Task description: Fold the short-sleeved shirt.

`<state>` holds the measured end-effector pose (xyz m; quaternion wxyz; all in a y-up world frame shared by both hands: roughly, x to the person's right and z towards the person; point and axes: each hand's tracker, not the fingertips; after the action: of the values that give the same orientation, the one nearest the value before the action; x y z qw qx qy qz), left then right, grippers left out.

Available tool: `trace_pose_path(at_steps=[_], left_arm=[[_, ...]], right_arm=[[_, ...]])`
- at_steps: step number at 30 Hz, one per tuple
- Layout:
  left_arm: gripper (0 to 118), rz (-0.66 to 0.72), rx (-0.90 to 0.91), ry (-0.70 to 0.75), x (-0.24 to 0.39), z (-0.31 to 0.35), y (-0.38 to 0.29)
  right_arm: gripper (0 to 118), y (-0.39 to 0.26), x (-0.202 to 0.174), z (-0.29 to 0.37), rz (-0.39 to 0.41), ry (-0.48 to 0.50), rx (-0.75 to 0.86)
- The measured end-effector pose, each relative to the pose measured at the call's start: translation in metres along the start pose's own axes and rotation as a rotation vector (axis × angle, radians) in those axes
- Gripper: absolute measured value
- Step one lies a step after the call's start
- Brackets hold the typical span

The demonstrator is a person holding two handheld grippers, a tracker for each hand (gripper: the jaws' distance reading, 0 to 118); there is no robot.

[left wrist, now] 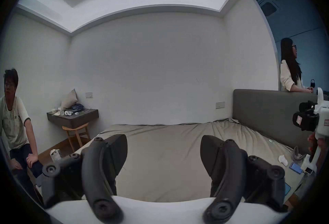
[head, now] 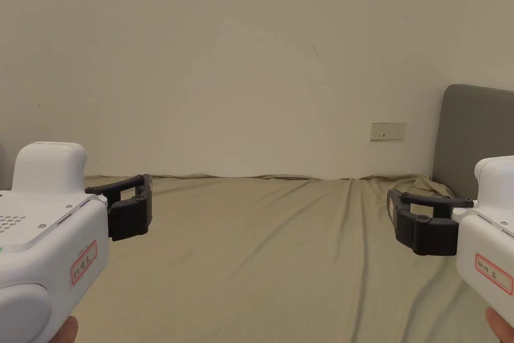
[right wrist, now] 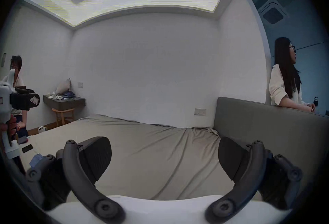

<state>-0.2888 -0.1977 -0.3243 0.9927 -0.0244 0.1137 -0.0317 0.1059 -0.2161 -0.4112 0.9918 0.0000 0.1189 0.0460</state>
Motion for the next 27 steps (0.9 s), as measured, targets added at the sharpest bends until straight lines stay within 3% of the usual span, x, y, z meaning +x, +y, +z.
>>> trace_pose_path(at_steps=[2, 5, 10, 14, 19, 27], left_arm=[[96, -0.004, 0.0, 0.009, 0.003, -0.001, 0.0], [112, -0.004, 0.009, 0.018, 0.004, -0.002, 0.0], [114, -0.001, 0.028, 0.043, 0.005, -0.005, -0.003], [116, 0.044, 0.028, 0.065, 0.001, -0.009, -0.006], [117, 0.024, 0.028, 0.066, 0.001, -0.012, -0.008], [117, -0.022, 0.031, 0.073, 0.014, -0.014, -0.013]], right_arm=[[118, -0.001, 0.003, -0.001, -0.007, -0.008, -0.004], [118, -0.005, 0.009, 0.0, -0.022, -0.016, 0.003], [118, -0.007, 0.016, -0.001, -0.065, -0.006, -0.01], [118, -0.011, 0.014, -0.002, -0.052, -0.011, -0.015], [118, -0.014, 0.01, -0.003, -0.049, -0.065, -0.023], [118, -0.026, 0.006, -0.005, -0.024, -0.064, -0.032]])
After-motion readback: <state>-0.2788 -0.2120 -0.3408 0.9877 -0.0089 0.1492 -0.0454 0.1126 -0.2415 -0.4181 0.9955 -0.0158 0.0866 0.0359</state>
